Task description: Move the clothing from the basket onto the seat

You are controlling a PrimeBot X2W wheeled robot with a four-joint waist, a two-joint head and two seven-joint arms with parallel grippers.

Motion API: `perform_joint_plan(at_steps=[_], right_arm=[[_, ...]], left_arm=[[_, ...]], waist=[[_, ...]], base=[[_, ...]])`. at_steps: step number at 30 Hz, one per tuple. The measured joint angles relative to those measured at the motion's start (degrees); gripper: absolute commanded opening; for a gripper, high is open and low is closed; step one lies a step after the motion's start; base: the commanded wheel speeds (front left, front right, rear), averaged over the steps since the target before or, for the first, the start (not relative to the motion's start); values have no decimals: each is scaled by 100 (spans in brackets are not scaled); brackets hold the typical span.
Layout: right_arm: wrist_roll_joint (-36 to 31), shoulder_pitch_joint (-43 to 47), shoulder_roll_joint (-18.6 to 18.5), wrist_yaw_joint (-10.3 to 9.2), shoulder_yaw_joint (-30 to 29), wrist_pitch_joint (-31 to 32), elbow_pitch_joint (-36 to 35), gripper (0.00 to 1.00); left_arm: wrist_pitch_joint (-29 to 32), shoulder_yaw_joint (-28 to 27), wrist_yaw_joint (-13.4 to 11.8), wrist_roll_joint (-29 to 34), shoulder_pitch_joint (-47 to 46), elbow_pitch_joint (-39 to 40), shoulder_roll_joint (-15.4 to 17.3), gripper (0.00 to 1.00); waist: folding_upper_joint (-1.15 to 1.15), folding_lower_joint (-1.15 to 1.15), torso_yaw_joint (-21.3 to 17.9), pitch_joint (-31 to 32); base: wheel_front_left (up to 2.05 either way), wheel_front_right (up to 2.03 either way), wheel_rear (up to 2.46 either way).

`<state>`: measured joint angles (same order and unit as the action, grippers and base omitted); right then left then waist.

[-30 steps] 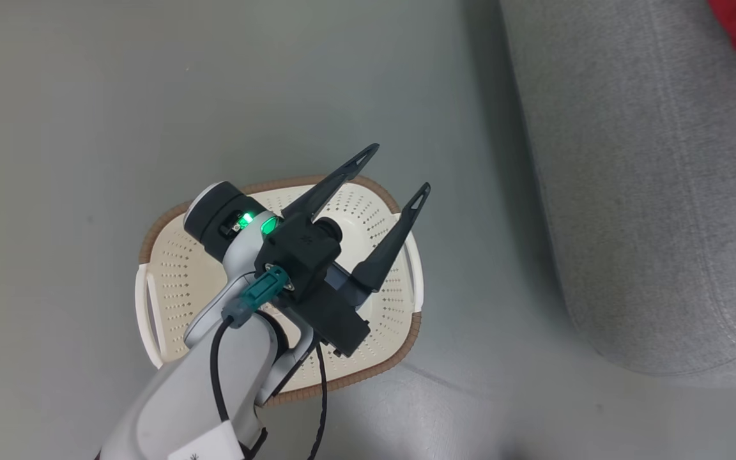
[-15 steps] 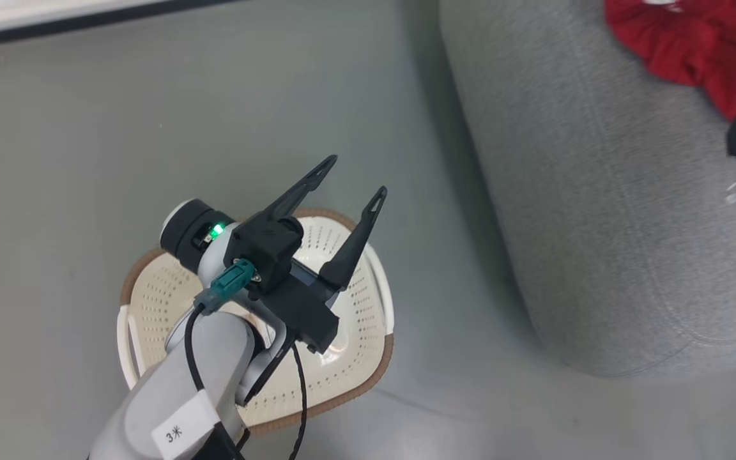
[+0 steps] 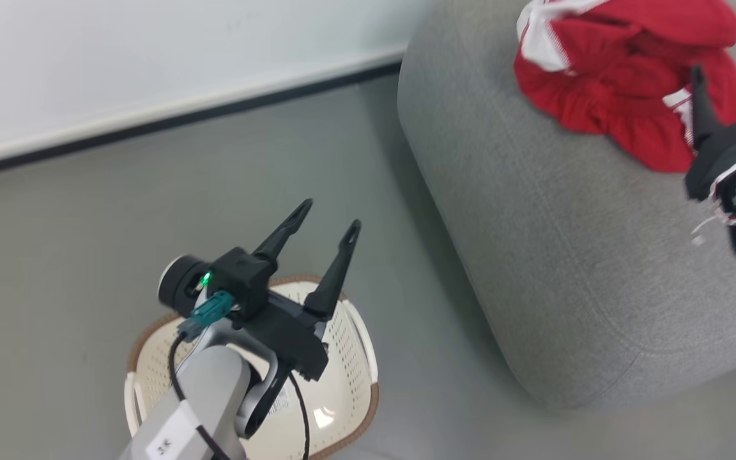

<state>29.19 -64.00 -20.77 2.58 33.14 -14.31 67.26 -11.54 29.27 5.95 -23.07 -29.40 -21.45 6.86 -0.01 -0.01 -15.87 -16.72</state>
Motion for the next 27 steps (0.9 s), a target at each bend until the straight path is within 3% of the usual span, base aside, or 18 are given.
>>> perform_joint_plan(at_steps=[16, 27], right_arm=[[-7, 1311, 506, 180, 30, 1, -639, 100], [-18, 2235, 923, 196, 70, 1, -1378, 100]], left_arm=[[-219, -588, -448, -374, 1235, -109, 36, 100], [-270, -1215, -905, -515, 2332, 432, 439, 100]], waist=[[0, 0, 381, 1287], [1, 1, 864, 1762]], base=[[0, 0, 0], [0, 0, 0]])
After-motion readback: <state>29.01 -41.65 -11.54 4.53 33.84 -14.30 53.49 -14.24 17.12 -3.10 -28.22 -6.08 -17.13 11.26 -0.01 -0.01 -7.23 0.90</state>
